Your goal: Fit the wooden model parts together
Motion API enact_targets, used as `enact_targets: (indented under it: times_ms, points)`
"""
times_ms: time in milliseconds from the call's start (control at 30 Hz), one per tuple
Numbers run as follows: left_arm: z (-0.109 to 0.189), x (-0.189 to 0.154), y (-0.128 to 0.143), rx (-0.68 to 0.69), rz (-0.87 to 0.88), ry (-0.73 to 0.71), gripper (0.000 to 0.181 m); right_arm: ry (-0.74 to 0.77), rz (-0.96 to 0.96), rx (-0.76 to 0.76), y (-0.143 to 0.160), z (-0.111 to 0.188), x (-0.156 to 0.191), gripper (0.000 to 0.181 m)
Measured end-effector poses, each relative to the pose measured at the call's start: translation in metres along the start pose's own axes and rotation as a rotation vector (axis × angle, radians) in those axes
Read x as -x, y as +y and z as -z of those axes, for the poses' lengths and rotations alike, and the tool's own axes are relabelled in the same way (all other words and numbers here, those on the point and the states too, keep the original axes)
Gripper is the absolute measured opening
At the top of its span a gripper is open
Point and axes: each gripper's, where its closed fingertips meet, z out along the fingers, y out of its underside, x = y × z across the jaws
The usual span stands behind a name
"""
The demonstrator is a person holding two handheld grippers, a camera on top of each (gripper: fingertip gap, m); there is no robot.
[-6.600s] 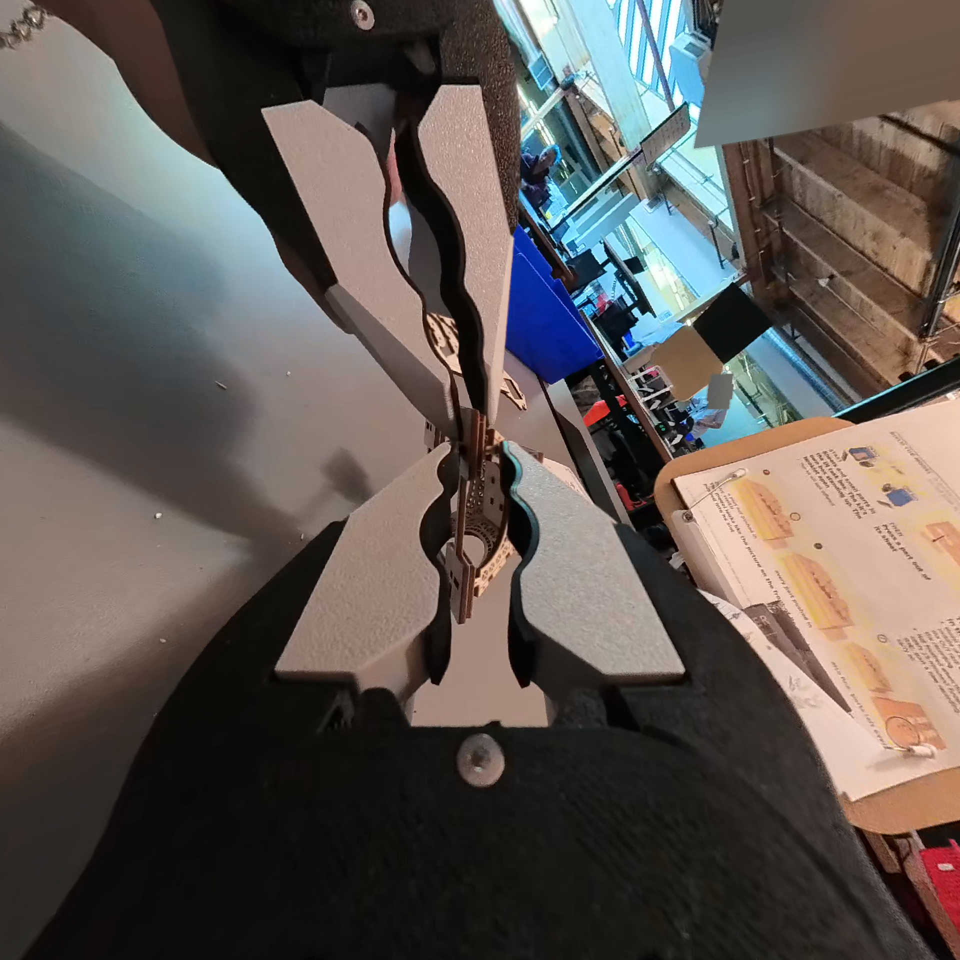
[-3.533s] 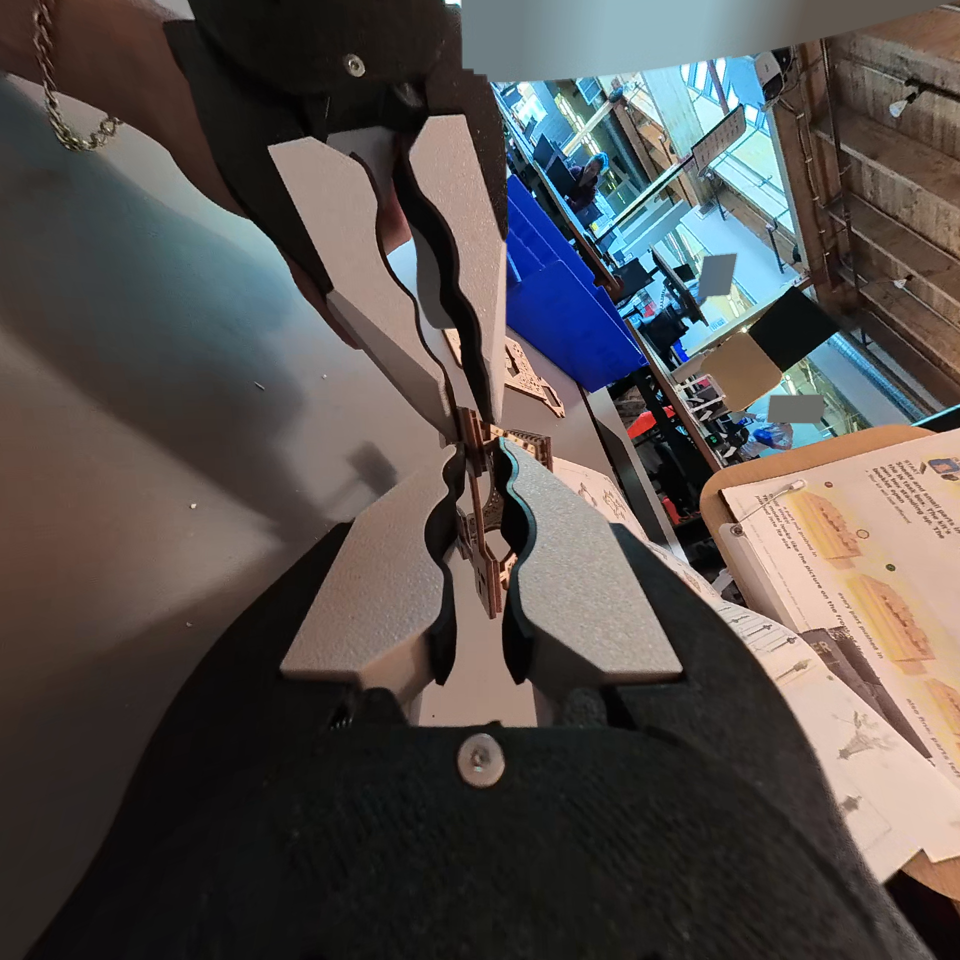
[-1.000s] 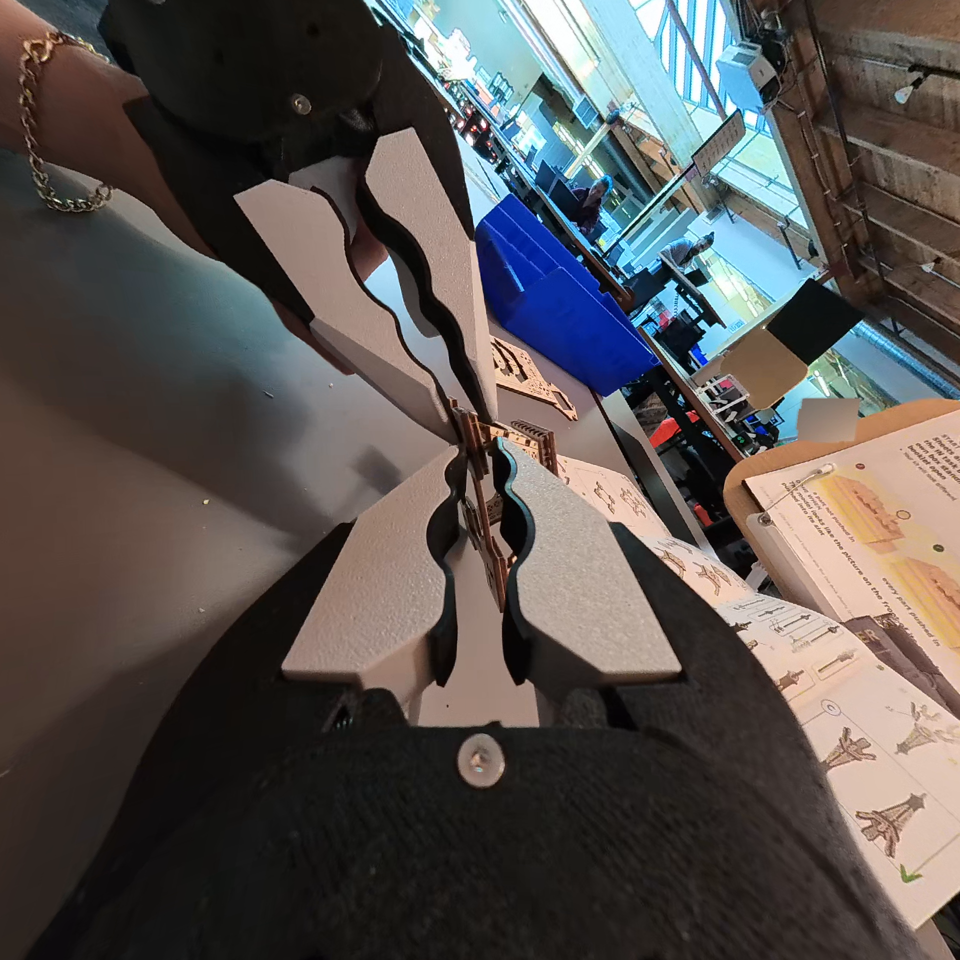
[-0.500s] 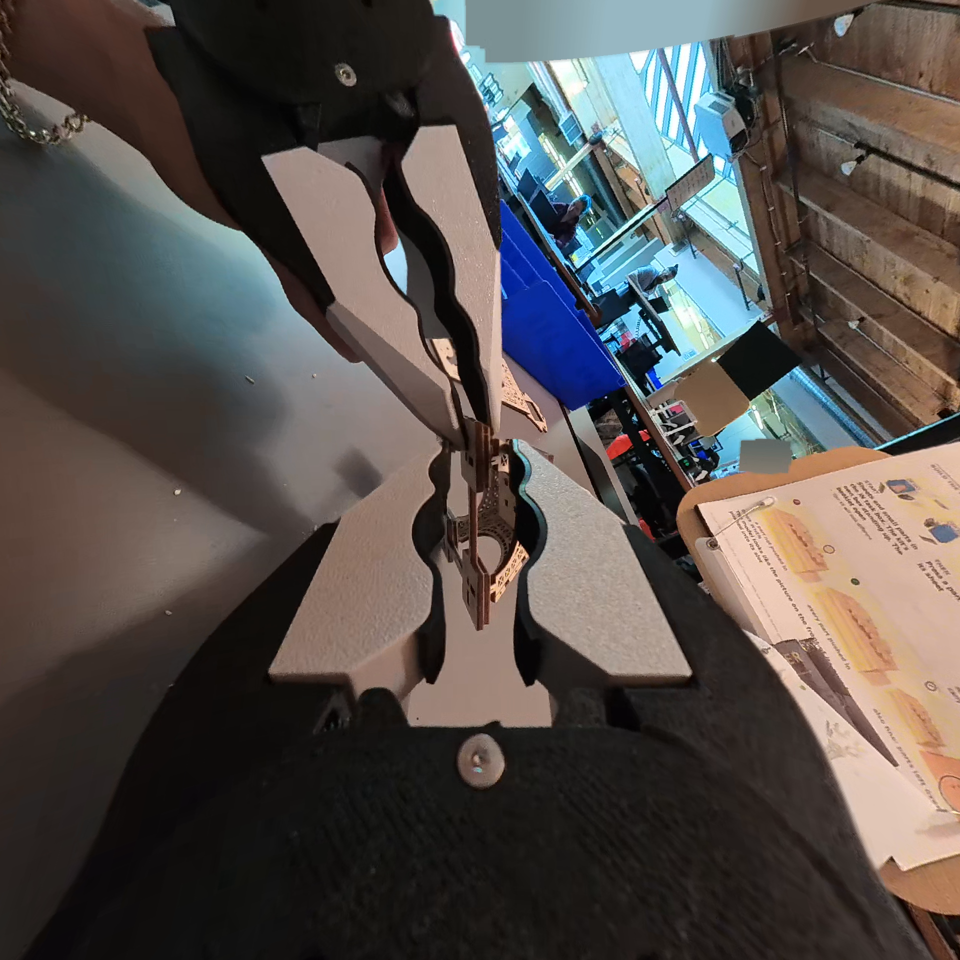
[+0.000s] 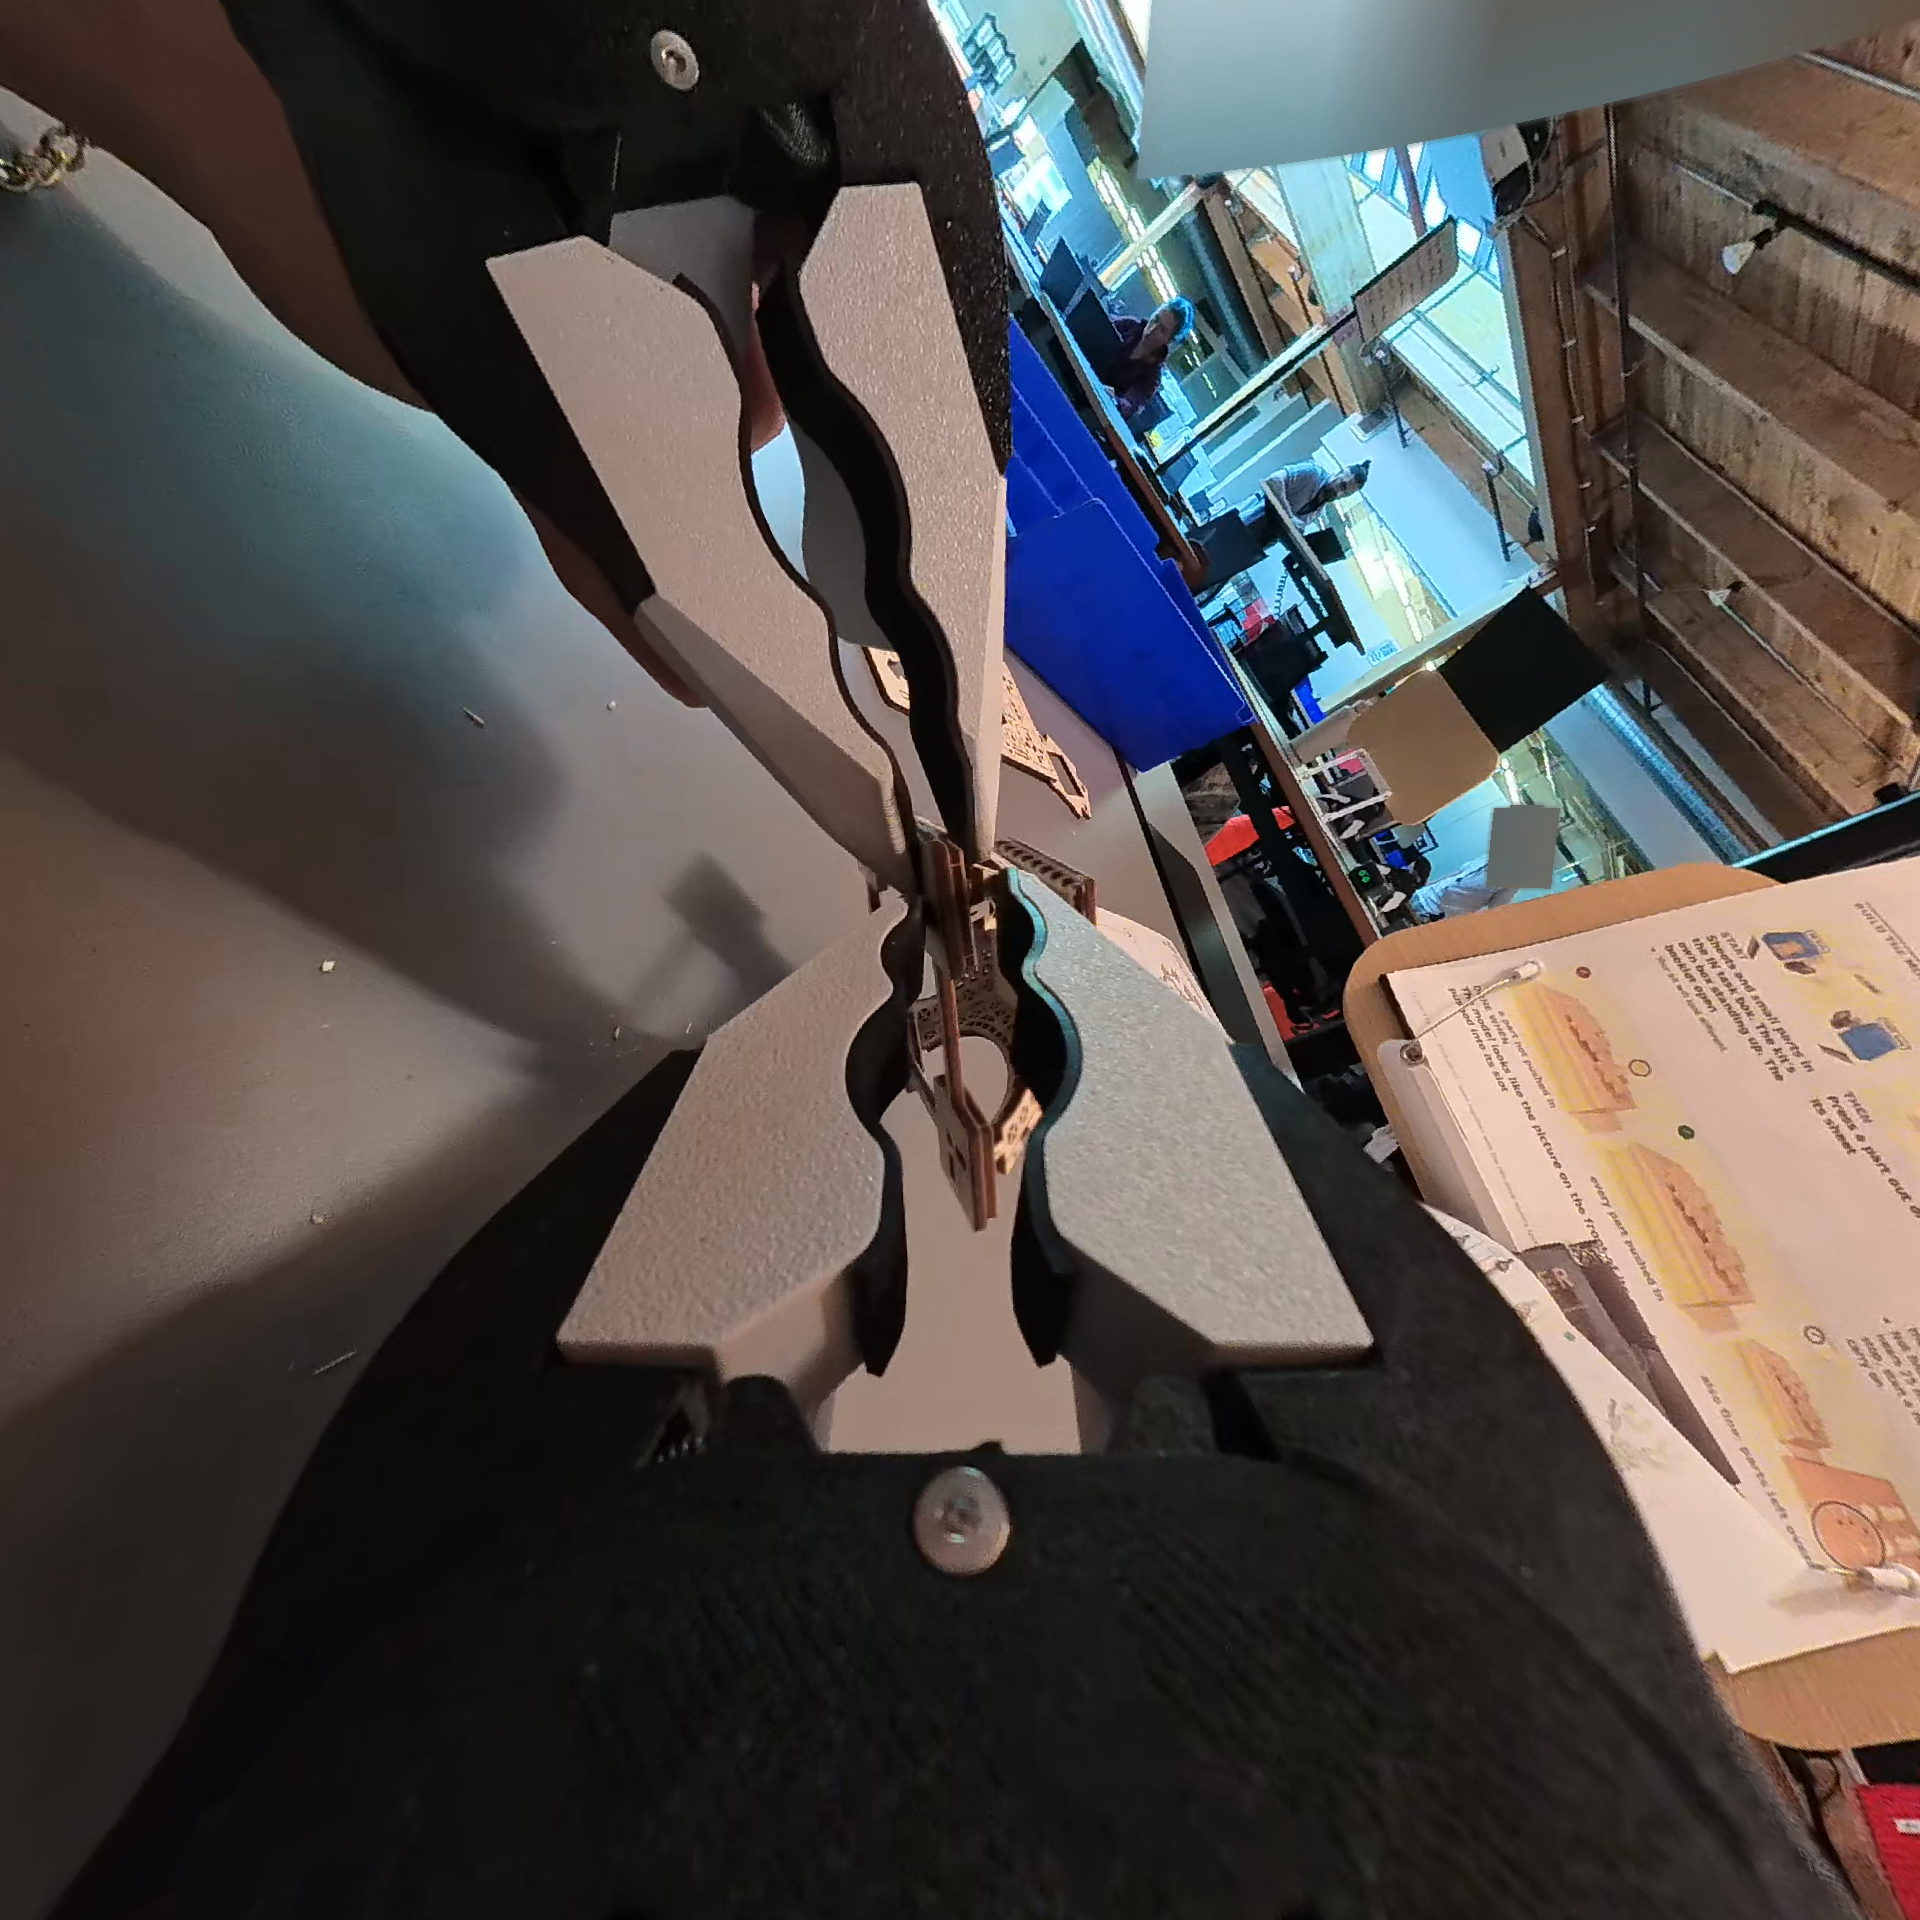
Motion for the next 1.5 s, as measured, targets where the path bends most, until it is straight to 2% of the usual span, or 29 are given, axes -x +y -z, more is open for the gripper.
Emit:
enact_targets:
  times_ms: [467, 733, 1067, 1367, 1500]
  points:
    - [-0.0005, -0.0003, 0.0028, 0.028, -0.019, 0.010, 0.005, -0.009, 0.001, 0.028, 0.0017, -0.0024, 0.0000, 0.009]
    - [0.0008, 0.0014, 0.0017, -0.014, 0.042, 0.027, 0.004, -0.037, -0.123, -0.042, 0.0010, -0.0009, -0.0031, 0.010]
    - [0.0007, 0.0037, 0.0008, -0.036, 0.103, 0.023, 0.004, -0.006, -0.094, -0.064, 0.0031, 0.0006, -0.0067, 0.010]
    - [0.0014, 0.0039, 0.0030, -0.024, 0.115, 0.043, 0.004, 0.022, 0.093, 0.003, 0.0031, -0.0010, -0.0047, 0.009]
    - [0.0008, 0.0071, 0.0029, -0.034, 0.156, 0.020, 0.005, 0.032, 0.061, 0.002, 0.0029, -0.0015, -0.0072, 0.008]
